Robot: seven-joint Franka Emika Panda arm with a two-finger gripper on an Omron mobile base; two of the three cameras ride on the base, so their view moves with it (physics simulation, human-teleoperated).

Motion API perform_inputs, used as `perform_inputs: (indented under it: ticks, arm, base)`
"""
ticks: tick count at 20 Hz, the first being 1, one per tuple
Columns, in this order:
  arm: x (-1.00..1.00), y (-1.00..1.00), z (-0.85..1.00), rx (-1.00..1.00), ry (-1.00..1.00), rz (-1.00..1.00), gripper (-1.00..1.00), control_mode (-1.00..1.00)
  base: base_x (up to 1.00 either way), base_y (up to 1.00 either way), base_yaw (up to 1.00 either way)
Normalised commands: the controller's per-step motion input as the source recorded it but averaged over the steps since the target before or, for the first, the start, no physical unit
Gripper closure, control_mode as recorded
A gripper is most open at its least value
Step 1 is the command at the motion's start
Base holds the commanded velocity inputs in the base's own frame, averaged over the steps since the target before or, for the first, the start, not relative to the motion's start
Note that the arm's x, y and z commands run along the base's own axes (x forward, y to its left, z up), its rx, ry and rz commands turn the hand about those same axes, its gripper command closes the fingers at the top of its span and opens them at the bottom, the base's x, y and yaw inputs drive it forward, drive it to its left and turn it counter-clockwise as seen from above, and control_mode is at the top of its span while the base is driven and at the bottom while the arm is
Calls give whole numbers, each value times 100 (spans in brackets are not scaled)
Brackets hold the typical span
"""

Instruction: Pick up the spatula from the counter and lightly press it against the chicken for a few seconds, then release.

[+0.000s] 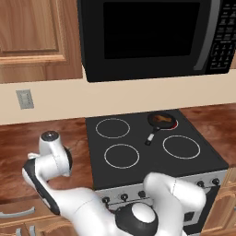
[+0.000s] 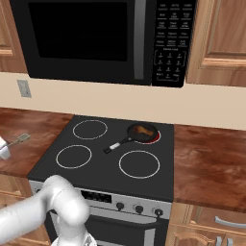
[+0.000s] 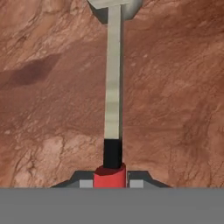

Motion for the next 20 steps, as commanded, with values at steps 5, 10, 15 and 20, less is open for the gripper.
perform_inputs:
  ticks: [5, 10, 15, 20]
  arm:
    - [-28, -65, 50, 0, -8, 0, 100, -100]
    - [-24, -70, 39, 0, -2, 0, 100, -100]
    - [-20, -75, 43, 0, 0, 0, 100, -100]
    - [-24, -75, 45, 0, 0, 0, 100, -100]
  base:
    - [0, 0, 0]
    - [0, 0, 0]
    - [0, 0, 0]
    - [0, 0, 0]
